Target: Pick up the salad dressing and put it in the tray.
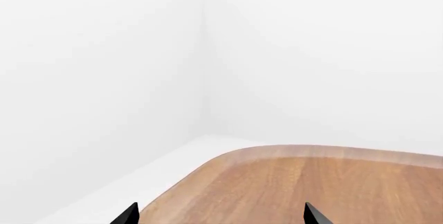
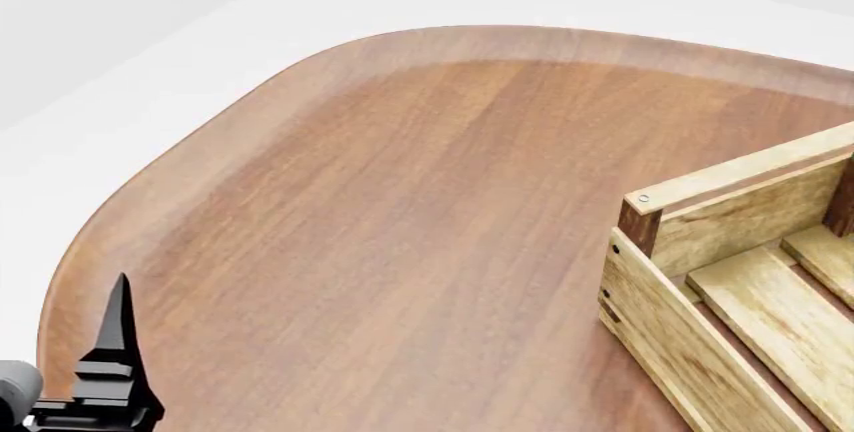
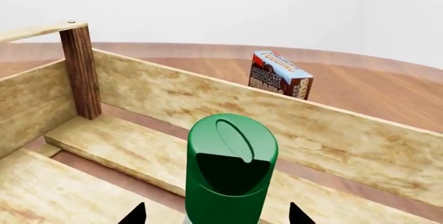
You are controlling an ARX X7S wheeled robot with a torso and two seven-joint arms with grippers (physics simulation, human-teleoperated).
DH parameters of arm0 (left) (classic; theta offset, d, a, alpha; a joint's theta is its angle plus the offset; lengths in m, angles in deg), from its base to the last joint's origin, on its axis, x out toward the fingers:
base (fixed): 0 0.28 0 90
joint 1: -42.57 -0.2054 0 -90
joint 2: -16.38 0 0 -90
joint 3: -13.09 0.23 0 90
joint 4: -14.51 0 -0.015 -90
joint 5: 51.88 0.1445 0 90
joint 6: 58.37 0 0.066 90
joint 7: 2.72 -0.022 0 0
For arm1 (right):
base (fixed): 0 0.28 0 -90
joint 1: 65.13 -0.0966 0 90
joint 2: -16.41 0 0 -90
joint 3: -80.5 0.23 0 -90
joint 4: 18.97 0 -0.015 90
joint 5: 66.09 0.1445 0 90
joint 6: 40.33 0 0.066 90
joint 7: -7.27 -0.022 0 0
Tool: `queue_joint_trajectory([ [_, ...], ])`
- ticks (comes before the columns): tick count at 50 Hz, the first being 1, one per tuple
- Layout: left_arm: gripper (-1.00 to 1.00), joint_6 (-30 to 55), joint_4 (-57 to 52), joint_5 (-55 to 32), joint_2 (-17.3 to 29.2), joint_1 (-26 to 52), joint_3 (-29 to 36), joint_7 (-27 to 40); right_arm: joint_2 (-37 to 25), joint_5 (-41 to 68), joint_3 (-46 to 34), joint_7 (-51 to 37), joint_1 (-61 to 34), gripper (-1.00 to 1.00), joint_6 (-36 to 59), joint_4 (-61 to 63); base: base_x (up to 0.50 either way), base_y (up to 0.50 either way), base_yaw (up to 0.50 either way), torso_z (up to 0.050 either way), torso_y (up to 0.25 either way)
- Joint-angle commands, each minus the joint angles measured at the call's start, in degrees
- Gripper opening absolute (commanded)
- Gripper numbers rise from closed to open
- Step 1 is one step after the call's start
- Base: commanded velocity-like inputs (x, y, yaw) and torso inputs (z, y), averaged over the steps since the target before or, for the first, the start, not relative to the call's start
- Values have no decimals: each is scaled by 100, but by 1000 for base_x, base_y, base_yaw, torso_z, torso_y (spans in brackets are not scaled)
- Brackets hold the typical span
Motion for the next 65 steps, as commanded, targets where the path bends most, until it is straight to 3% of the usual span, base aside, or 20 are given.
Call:
queue_joint_trajectory([
  [1, 100, -4, -19, -27, 18, -4, -6, 19, 27, 15, 128, 43, 307, 100, 338, 740, 0, 0, 0, 0, 0],
  [7, 100, 7, -63, -47, 35, -15, -21, 41, 82, 350, 324, -40, 1443, 100, 2043, 3769, 0, 0, 0, 0, 0],
  [14, 100, 4, -90, -57, 43, -17, -13, 53, 53, 574, 377, -35, 2047, 100, 2948, 5653, 0, 0, 0, 0, 0],
  [25, 100, -2, -119, -96, 67, 0, -68, 88, -7, 810, 543, -177, 2571, 100, 3628, 7872, 0, 0, 0, 0, 0],
  [35, 100, -659, -313, 2, -47, -69, -460, 235, -20, 1025, 827, -370, 3234, 100, 4027, 10290, 0, 0, 0, 0, 0],
  [47, 100, -2052, -512, -56, -187, -444, -786, -122, 273, 804, 939, -579, 4027, 100, 3420, 12366, 0, 0, 0, 0, 0],
  [56, 100, -2795, -752, -204, -295, -623, -1056, -252, 661, 218, 977, -695, 4638, 100, 2217, 12798, 0, 0, 0, 0, 0],
  [65, 100, -3609, -872, 201, -562, -771, -1304, -173, 1072, -393, 1023, -850, 5203, 100, 808, 12840, 0, 0, 0, 0, 0],
])
